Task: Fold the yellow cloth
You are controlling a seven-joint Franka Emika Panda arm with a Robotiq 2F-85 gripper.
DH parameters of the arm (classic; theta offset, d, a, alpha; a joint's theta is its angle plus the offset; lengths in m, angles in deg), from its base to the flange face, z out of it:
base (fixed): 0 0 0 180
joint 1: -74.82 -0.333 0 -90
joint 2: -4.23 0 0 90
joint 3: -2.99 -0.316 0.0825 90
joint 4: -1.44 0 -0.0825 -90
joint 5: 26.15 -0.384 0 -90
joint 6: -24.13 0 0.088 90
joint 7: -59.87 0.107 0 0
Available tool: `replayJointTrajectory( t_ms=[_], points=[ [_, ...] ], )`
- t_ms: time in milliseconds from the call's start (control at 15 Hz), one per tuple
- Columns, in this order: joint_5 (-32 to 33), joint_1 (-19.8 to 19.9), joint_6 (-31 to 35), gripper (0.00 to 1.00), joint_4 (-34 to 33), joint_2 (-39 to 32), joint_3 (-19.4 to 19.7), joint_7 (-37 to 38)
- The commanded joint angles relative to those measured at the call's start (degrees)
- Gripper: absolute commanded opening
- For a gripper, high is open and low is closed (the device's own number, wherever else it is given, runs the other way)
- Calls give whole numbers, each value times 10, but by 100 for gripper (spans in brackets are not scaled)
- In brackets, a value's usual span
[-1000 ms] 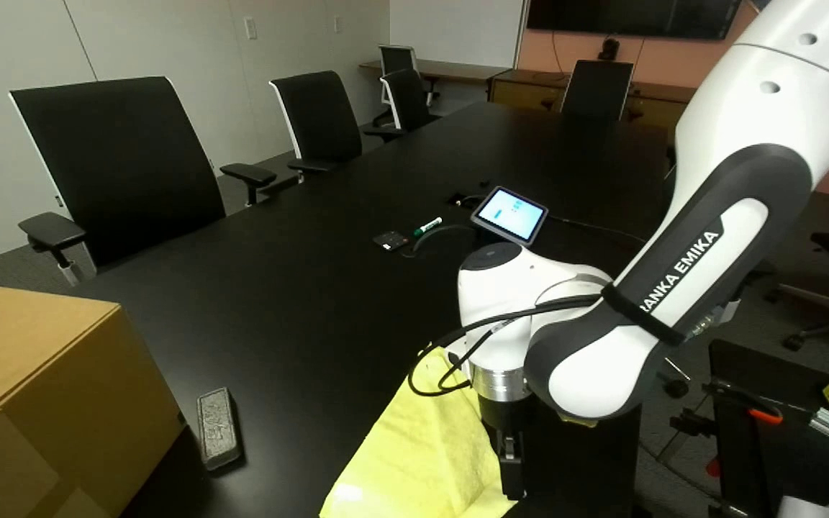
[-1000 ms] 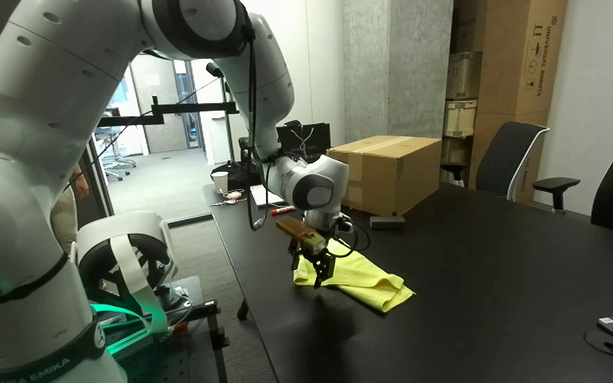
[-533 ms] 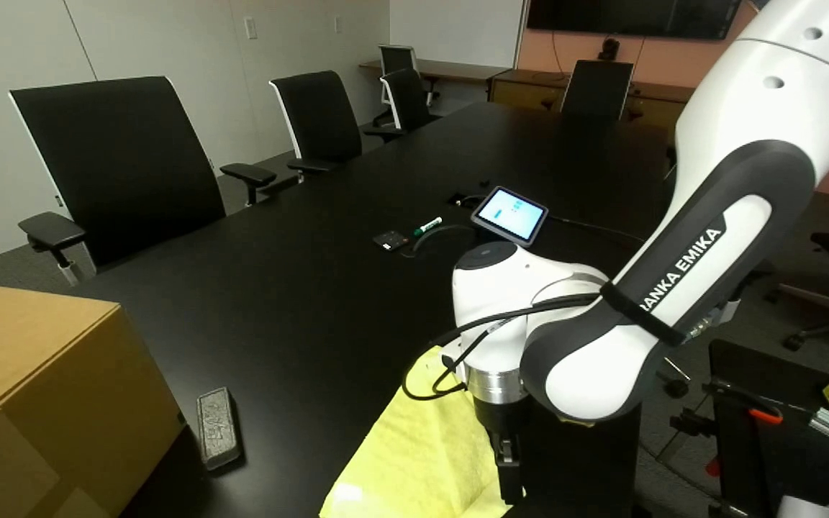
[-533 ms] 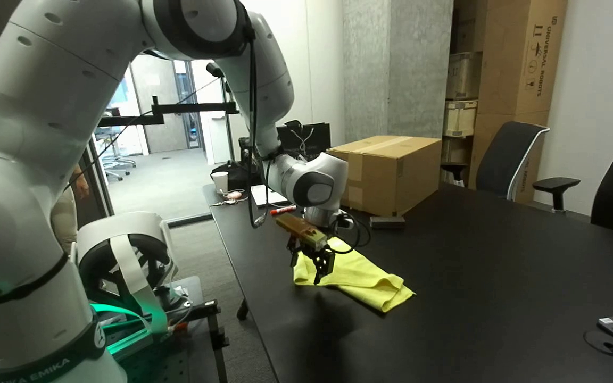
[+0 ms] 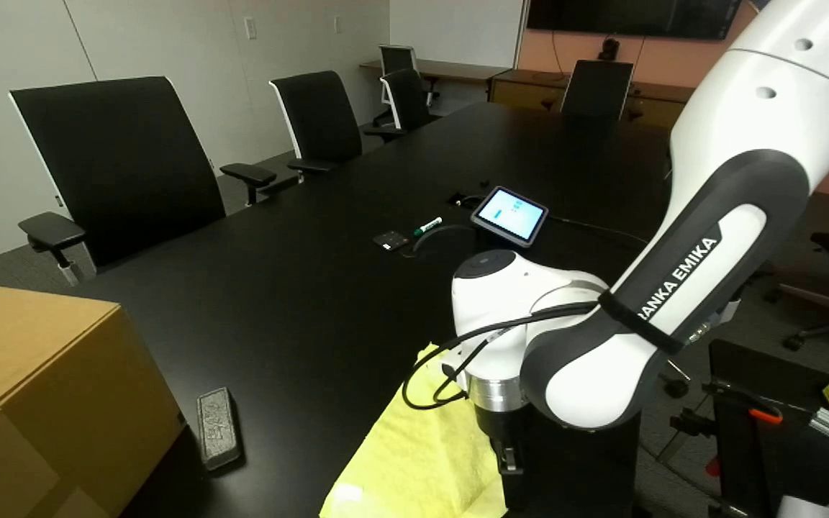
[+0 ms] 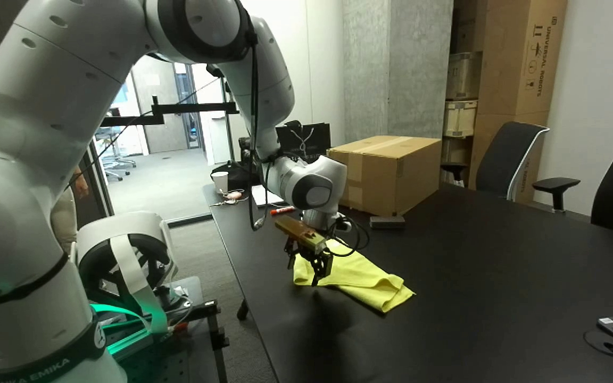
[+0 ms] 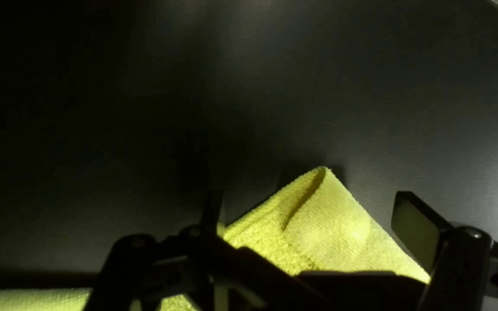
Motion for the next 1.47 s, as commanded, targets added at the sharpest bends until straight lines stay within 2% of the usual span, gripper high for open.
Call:
replayJointTrajectory(
  t_ms=[0, 800, 1400],
  points=[
    [0, 9, -11, 100, -13, -7, -14, -13],
    [-2, 13, -10, 100, -21, -29, -22, -21],
    [-4, 7, -39, 100, -37, -22, -29, -16]
  ],
)
